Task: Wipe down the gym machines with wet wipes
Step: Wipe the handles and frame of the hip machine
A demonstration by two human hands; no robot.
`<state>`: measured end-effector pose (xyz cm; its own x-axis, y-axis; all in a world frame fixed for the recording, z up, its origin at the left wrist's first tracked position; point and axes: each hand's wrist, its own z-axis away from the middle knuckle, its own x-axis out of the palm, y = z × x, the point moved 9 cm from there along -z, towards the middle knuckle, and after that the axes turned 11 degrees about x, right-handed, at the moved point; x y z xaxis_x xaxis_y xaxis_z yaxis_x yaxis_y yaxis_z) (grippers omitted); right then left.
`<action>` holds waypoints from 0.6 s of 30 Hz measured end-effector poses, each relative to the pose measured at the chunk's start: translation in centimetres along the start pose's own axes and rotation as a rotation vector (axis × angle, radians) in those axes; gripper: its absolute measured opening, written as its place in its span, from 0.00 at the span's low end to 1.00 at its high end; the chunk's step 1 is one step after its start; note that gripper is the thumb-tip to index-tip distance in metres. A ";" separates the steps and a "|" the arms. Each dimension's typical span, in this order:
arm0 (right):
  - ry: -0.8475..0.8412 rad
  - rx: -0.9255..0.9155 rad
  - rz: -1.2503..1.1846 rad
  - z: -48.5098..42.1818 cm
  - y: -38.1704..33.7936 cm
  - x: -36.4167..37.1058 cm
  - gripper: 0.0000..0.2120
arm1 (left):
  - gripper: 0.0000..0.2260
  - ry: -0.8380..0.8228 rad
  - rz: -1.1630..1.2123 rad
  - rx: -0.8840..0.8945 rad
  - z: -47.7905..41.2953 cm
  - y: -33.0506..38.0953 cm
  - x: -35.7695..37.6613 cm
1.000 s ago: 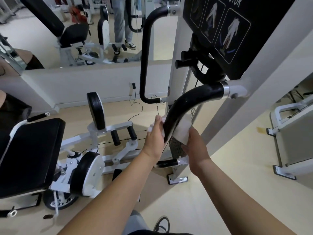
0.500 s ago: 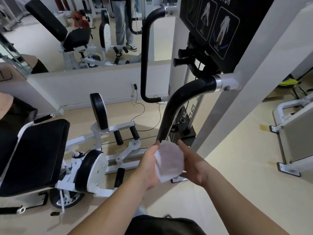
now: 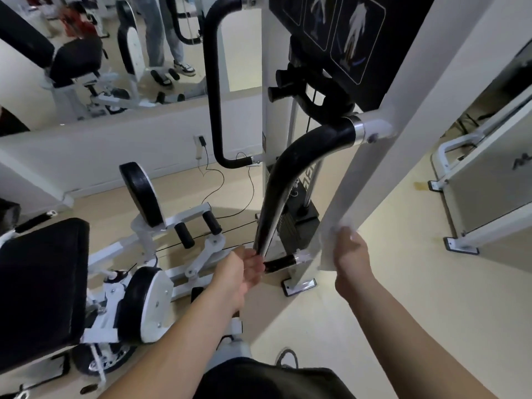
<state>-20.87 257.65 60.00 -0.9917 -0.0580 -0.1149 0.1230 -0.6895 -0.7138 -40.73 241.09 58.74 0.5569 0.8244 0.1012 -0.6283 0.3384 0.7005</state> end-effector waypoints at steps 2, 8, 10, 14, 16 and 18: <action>-0.117 -0.078 0.030 2.1 -1.4 3.5 0.20 | 0.10 -0.004 -0.010 -0.002 -0.3 0.7 -0.2; -0.438 0.048 -0.180 5.1 1.5 14.2 0.21 | 0.09 -0.131 -0.093 0.086 -1.4 4.4 -0.9; -0.435 0.029 -0.189 4.3 1.1 14.7 0.20 | 0.11 -0.160 -0.142 0.103 -2.3 5.3 -1.7; -0.435 -0.104 -0.088 4.6 -1.0 14.4 0.15 | 0.12 -0.224 -0.241 0.113 -3.7 6.6 -2.7; -0.366 -0.118 -0.172 7.0 -3.1 13.4 0.15 | 0.12 -0.264 -0.261 0.101 -3.9 6.8 -2.8; -0.249 -0.124 -0.326 8.6 -4.8 11.4 0.17 | 0.12 -0.289 -0.276 0.092 -4.1 6.8 -2.5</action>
<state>-33.12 254.07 68.06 -0.9565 -0.0346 0.2897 -0.2095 -0.6097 -0.7644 -48.66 243.20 60.37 0.8355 0.5428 0.0855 -0.3899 0.4760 0.7883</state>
